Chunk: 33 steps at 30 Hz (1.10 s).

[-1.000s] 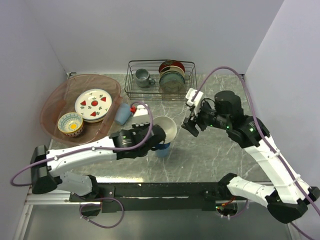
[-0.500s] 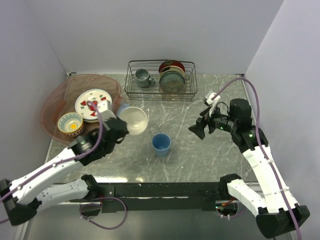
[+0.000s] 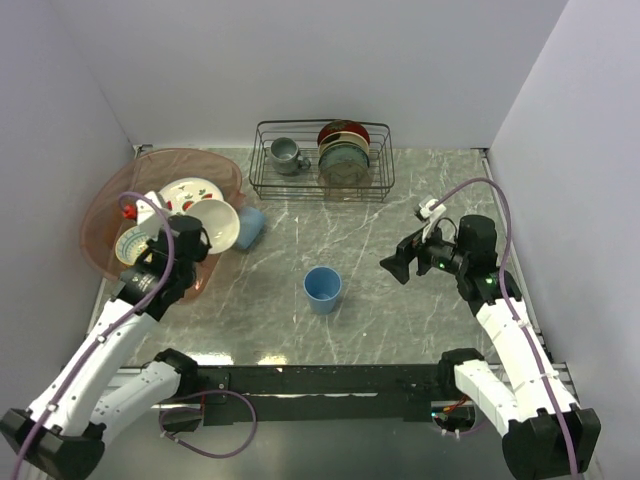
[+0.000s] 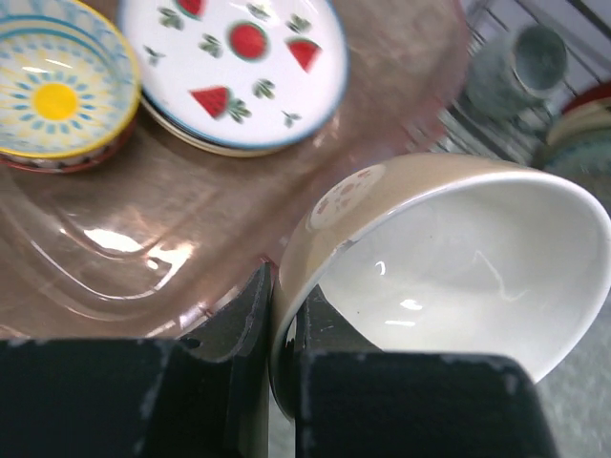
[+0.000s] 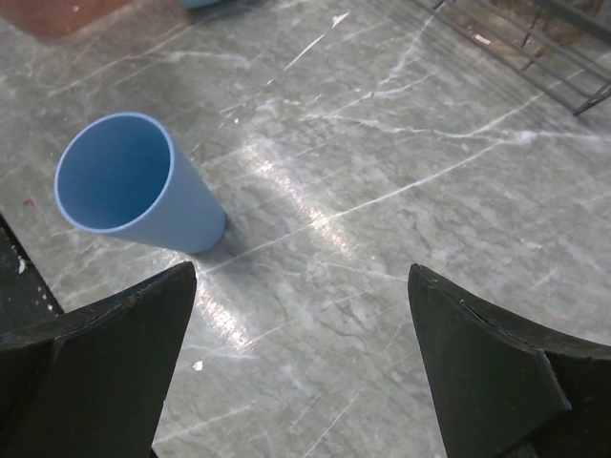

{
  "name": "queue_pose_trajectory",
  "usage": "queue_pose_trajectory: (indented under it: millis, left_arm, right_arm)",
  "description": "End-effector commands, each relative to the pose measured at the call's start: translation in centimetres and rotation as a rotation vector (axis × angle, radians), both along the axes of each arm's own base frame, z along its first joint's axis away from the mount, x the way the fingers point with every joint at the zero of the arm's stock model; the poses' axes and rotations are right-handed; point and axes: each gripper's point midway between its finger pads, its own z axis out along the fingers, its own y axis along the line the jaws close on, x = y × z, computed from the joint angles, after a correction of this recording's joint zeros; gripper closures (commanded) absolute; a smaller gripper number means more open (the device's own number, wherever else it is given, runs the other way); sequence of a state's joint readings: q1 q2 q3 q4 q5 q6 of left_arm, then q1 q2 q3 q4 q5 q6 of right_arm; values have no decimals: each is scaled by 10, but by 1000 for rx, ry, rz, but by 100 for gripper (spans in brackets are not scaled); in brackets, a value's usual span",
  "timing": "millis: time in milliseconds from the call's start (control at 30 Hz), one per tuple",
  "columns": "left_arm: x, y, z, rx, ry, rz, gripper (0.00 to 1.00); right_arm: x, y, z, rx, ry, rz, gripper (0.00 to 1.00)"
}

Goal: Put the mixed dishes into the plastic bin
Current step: Place the bowl in the plastic bin.

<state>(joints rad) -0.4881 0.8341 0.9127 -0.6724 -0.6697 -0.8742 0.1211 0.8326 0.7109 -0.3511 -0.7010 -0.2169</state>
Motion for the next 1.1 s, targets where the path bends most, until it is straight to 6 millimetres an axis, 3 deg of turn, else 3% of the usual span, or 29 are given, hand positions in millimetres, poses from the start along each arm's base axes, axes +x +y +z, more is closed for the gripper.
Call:
queue_pose_trajectory:
  millis: [0, 167, 433, 533, 1067]
  left_arm:
    - [15, 21, 31, -68, -109, 49, 99]
    - [24, 51, 25, -95, -94, 123, 99]
    - [32, 77, 12, -135, -62, 174, 99]
    - [31, 96, 5, -144, -48, 226, 99]
    - [27, 141, -30, -236, 25, 327, 99]
  right_arm:
    - [9, -2, 22, 22, -93, -5, 0]
    - [10, -4, 19, 14, -96, -12, 0]
    - [14, -8, 12, -12, -71, -32, 0]
    - [15, -8, 10, -18, -63, -35, 0]
    - [17, -12, 7, -35, -57, -50, 0]
